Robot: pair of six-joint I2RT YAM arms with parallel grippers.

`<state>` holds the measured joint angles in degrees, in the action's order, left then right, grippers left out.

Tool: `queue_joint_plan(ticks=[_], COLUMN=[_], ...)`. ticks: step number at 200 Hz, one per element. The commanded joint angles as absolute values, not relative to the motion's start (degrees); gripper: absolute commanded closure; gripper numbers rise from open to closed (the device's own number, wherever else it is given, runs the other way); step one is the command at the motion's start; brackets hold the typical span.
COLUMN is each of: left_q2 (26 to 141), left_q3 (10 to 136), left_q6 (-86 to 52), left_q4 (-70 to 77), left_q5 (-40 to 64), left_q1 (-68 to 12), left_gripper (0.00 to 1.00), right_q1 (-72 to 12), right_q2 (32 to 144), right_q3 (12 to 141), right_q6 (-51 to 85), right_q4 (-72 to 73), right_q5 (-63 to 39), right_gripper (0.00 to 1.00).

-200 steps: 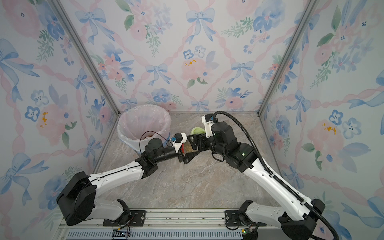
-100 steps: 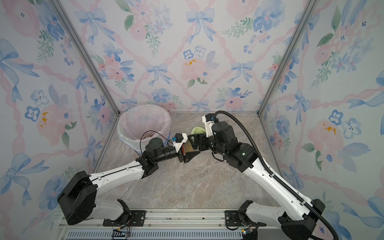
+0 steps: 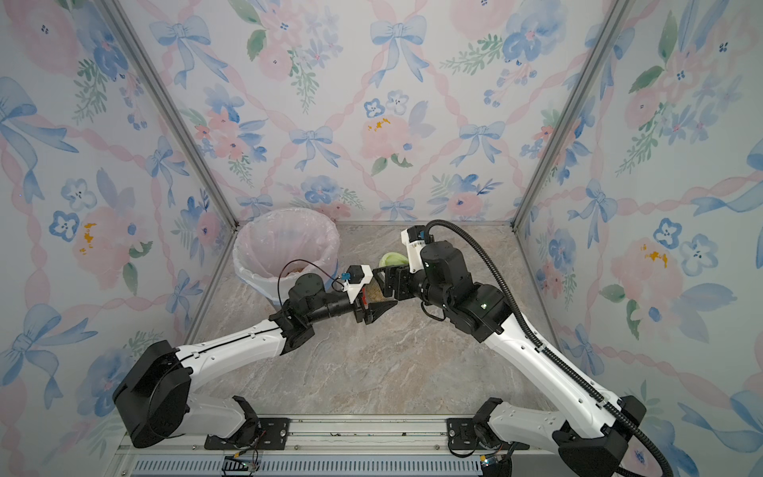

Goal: Empty moldy peanuts from jars
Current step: Pick up the jar from the center of the board.

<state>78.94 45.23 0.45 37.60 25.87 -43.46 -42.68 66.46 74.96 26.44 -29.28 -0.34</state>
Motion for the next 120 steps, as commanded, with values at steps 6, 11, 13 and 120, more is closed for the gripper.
queue_joint_plan(ticks=[6,11,13,120], left_q2=[76.74,76.79,76.77,76.86], left_q3=[46.58,46.58,46.58,47.02], left_q6=[1.92,2.00,2.06,2.38], left_q4=[38.45,38.33,38.32,37.10], left_q5=[26.87,26.84,26.88,26.84], left_q1=[-43.51,-43.51,-43.51,-43.52], left_gripper=[0.75,0.76,0.76,0.81], right_q1=[-42.45,-42.46,-42.45,-42.54], right_q2=[65.76,65.69,65.64,67.22], right_q3=[75.79,75.75,75.69,76.63], right_q6=[25.90,25.76,25.76,25.96], right_q4=[-23.37,-23.22,-23.16,-24.39], right_q5=[-3.61,-3.56,-3.59,-2.11], right_gripper=[0.24,0.23,0.23,0.08])
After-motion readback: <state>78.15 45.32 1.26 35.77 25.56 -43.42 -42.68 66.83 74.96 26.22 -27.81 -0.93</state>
